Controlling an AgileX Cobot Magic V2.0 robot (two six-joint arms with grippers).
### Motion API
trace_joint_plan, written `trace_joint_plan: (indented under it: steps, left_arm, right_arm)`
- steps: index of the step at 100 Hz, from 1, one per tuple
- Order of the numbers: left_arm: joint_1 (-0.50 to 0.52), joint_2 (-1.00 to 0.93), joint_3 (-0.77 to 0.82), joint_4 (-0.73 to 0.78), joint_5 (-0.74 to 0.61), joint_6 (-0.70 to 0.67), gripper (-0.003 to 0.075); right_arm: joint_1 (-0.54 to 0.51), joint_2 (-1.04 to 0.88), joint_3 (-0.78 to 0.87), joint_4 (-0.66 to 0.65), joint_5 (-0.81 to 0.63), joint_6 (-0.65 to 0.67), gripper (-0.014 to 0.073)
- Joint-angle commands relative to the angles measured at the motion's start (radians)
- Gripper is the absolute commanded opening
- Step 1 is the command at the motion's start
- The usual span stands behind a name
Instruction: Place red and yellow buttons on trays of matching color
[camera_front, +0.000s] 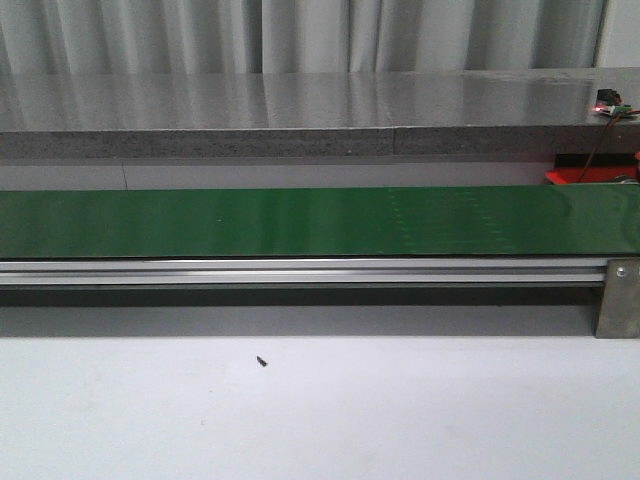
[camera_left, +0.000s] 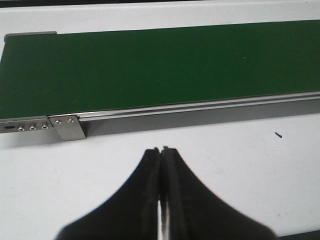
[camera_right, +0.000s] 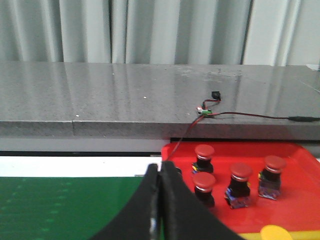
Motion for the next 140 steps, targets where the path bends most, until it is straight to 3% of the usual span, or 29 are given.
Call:
trace_joint_plan:
  steps: [1, 22, 37, 52, 65, 140]
  left_arm:
    - [-0.006, 0.003, -0.024, -0.029, -0.068, -0.004, -0.002]
    - [-0.006, 0.003, -0.024, -0.029, -0.068, -0.004, -0.002]
    - [-0.006, 0.003, -0.024, -0.029, -0.068, -0.004, -0.002]
    - [-0.006, 0.003, -0.024, -0.029, -0.068, -0.004, -0.002]
    - [-0.006, 0.003, -0.024, -0.029, -0.068, -0.004, -0.002]
    - [-0.006, 0.003, -0.024, -0.031, -0.068, -0.004, -0.002]
  right_arm:
    - [-0.026, -0.073, 0.038, -0.011, -0.052, 0.008, -0.0057]
    - [-0.065, -0.222, 0.105, -0.011, 0.102, 0.008, -0.0057]
    - [-0.079, -0.325, 0.155, -0.012, 0.11, 0.014, -0.0057]
    - [-0.079, -0.409, 0.2, -0.085, 0.162, 0.128, -0.0057]
    - [-0.079, -0.472, 0.201, -0.111, 0.168, 0.139, -0.0057]
    - [-0.077, -0.469, 0.2, -0.108, 0.2, 0.139, -0.0057]
